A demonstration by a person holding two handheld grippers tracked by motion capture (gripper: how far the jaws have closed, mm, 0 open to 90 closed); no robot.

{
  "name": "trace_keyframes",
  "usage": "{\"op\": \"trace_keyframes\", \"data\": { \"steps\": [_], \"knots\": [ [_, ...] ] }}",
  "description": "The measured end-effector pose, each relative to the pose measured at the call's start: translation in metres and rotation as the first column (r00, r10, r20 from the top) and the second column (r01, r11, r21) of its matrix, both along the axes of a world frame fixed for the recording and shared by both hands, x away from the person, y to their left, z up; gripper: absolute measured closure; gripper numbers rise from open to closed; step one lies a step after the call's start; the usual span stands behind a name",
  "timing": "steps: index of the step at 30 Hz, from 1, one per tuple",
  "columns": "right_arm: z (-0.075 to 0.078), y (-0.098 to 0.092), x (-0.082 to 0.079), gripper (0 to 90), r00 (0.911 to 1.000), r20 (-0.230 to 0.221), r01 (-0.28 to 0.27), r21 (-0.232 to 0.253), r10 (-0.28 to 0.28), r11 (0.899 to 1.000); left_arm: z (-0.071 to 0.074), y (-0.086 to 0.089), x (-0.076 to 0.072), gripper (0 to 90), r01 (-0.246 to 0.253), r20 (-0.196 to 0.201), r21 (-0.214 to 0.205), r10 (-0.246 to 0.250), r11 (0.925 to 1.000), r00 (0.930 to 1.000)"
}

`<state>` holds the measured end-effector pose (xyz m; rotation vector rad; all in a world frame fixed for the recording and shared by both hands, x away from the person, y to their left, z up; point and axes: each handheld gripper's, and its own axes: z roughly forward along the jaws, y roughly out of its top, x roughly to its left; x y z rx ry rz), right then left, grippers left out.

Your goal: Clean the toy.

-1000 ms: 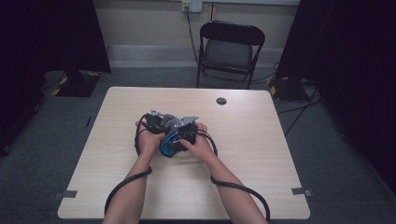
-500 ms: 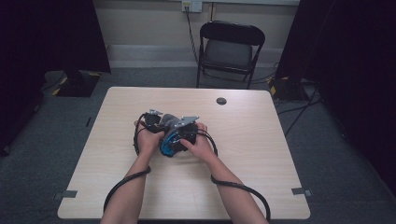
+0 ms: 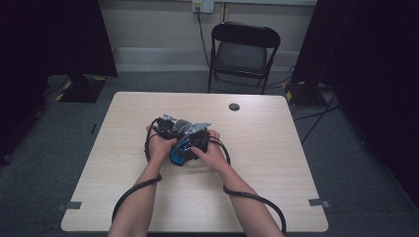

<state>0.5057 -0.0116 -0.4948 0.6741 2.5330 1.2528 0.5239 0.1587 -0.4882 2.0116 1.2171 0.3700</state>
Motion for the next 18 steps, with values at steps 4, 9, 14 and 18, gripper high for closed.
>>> {"op": "trace_keyframes", "data": {
  "steps": [4, 9, 14, 18],
  "knots": [
    [0.0, 0.0, 0.0, 0.0, 1.0, 0.0, 0.001, -0.002, -0.001, 1.0, 0.001, 0.006, -0.005, 77.2, 0.016, -0.004, -0.002, -0.016, 0.9999, 0.9999],
    [0.0, 0.0, 0.0, 0.0, 1.0, -0.002, 0.003, -0.003, -0.003, 1.0, 0.002, 0.011, -0.011, 77.2, 0.023, -0.007, -0.007, -0.023, 0.9997, 0.9997],
    [0.0, 0.0, 0.0, 0.0, 1.0, -0.002, 0.004, -0.004, -0.004, 1.0, 0.002, 0.018, -0.017, 77.2, 0.036, -0.014, -0.007, -0.036, 0.9993, 0.9993],
    [0.001, 0.0, 0.0, 0.0, 1.0, -0.001, 0.002, -0.008, -0.002, 1.0, 0.003, 0.022, -0.023, 77.2, 0.03, -0.016, -0.017, -0.03, 0.9994, 0.9994]
  ]
}}
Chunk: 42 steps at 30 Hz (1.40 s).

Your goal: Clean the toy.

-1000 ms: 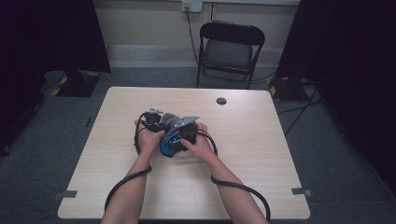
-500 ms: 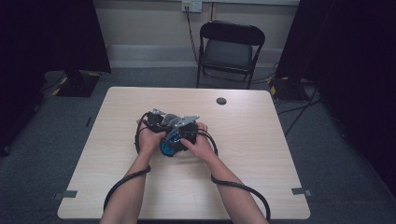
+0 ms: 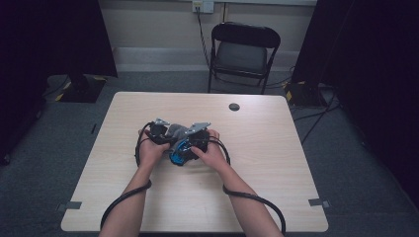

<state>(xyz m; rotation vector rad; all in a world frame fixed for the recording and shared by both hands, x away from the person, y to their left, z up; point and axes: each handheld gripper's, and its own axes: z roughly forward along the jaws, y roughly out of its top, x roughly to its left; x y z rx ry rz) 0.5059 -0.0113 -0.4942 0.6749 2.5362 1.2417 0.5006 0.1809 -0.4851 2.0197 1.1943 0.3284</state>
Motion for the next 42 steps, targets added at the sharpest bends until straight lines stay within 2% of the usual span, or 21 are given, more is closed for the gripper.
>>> {"op": "trace_keyframes", "data": {
  "steps": [4, 16, 22, 38, 42],
  "knots": [
    [0.0, 0.0, 0.0, 0.0, 1.0, 0.001, -0.001, 0.002, 0.001, 1.0, -0.001, 0.005, -0.006, 77.2, 0.003, 0.001, -0.006, -0.003, 1.0, 1.0],
    [-0.001, 0.0, -0.001, 0.0, 1.0, 0.005, 0.001, 0.011, -0.001, 1.0, 0.001, 0.017, -0.022, 77.3, 0.014, -0.009, 0.015, -0.014, 0.9998, 0.9999],
    [0.0, 0.001, -0.001, 0.0, 1.0, 0.0, 0.005, 0.004, -0.005, 1.0, 0.002, 0.026, -0.033, 77.3, 0.017, -0.02, 0.009, -0.017, 0.9998, 0.9996],
    [0.0, 0.001, -0.001, 0.0, 1.0, 0.003, 0.005, 0.0, -0.005, 1.0, 0.002, 0.039, -0.061, 77.4, 0.025, -0.014, -0.022, -0.025, 0.9994, 0.9996],
    [0.0, 0.001, -0.001, 0.0, 1.0, 0.001, 0.008, 0.005, -0.008, 1.0, 0.002, 0.041, -0.065, 77.4, 0.032, -0.014, -0.018, -0.032, 0.9993, 0.9994]
  ]
}}
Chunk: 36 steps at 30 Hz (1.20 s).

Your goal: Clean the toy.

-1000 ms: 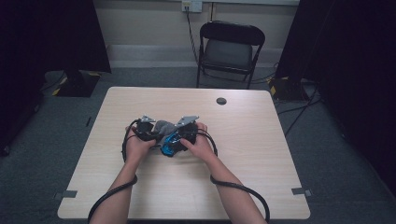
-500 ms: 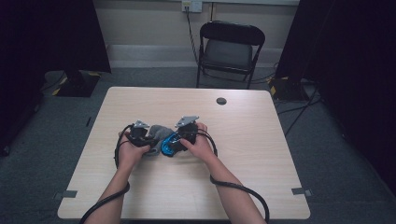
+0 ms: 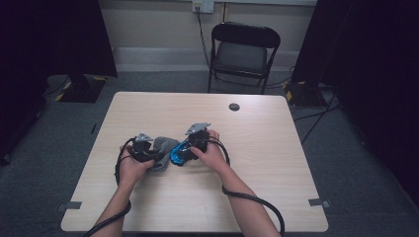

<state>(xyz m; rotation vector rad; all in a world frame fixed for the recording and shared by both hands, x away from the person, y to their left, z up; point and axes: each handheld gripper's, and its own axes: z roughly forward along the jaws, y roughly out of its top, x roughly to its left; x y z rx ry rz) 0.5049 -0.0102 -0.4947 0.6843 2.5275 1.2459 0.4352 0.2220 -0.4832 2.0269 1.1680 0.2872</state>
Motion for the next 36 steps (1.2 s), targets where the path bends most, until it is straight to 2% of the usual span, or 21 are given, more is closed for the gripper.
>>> {"op": "trace_keyframes", "data": {
  "steps": [12, 18, 27, 30, 36],
  "knots": [
    [0.0, 0.0, 0.0, 0.0, 1.0, 0.002, 0.005, 0.003, -0.005, 1.0, -0.001, 0.006, -0.022, 77.4, 0.036, 0.002, -0.006, -0.036, 0.9993, 0.9993],
    [0.0, 0.0, 0.0, 0.0, 1.0, 0.002, 0.006, 0.003, -0.006, 1.0, -0.001, 0.006, -0.033, 77.4, 0.065, 0.007, 0.006, -0.065, 0.9979, 0.9979],
    [-0.001, 0.0, -0.001, 0.0, 0.9999, 0.004, 0.01, 0.009, -0.01, 1.0, 0.002, 0.005, -0.048, 77.3, 0.107, -0.014, 0.022, -0.107, 0.994, 0.9942],
    [-0.001, 0.0, -0.001, 0.0, 0.9999, 0.007, 0.009, 0.012, -0.009, 1.0, 0.005, 0.005, -0.054, 77.3, 0.133, -0.02, 0.045, -0.133, 0.99, 0.991],
    [-0.001, 0.0, -0.001, 0.0, 0.9999, 0.005, 0.01, 0.011, -0.01, 1.0, 0.01, 0.01, -0.057, 77.3, 0.127, -0.033, 0.029, -0.126, 0.9914, 0.9914]
  ]
}}
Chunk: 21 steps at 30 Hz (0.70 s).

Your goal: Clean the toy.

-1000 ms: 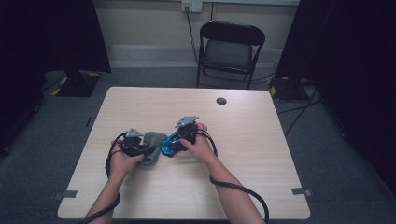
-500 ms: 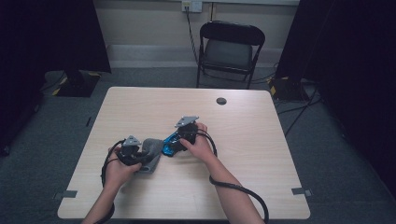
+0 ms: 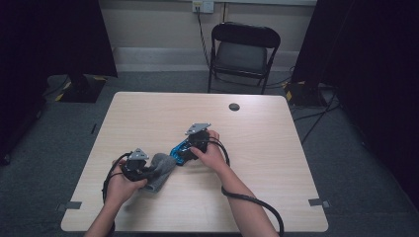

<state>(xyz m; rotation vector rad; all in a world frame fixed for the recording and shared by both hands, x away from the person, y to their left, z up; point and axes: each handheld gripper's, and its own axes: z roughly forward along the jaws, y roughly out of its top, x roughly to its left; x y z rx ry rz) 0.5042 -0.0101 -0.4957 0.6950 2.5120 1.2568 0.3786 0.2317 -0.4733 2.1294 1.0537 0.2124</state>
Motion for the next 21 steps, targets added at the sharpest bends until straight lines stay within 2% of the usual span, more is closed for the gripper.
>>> {"op": "trace_keyframes", "data": {
  "steps": [9, 12, 15, 20, 21],
  "knots": [
    [0.0, 0.0, 0.0, 0.0, 1.0, 0.001, 0.002, 0.002, -0.002, 1.0, 0.016, 0.015, 0.005, 77.3, -0.043, 0.04, -0.024, 0.044, 0.9988, 0.9982],
    [0.0, 0.0, 0.0, 0.0, 1.0, 0.001, 0.003, 0.004, -0.003, 1.0, 0.021, 0.02, 0.009, 77.2, -0.074, 0.049, -0.047, 0.076, 0.9962, 0.9959],
    [0.0, 0.0, 0.0, 0.0, 1.0, 0.004, 0.003, 0.005, -0.003, 1.0, 0.024, 0.024, 0.018, 77.0, -0.104, 0.056, -0.057, 0.107, 0.9929, 0.9926],
    [-0.001, -0.001, -0.001, 0.0, 1.0, 0.006, 0.003, 0.008, -0.003, 1.0, 0.027, 0.021, 0.031, 77.0, -0.119, 0.065, -0.065, 0.123, 0.9908, 0.9903],
    [-0.001, -0.001, -0.001, 0.0, 1.0, 0.006, 0.003, 0.008, -0.003, 1.0, 0.028, 0.02, 0.039, 77.0, -0.126, 0.068, -0.064, 0.13, 0.9899, 0.9891]
  ]
}}
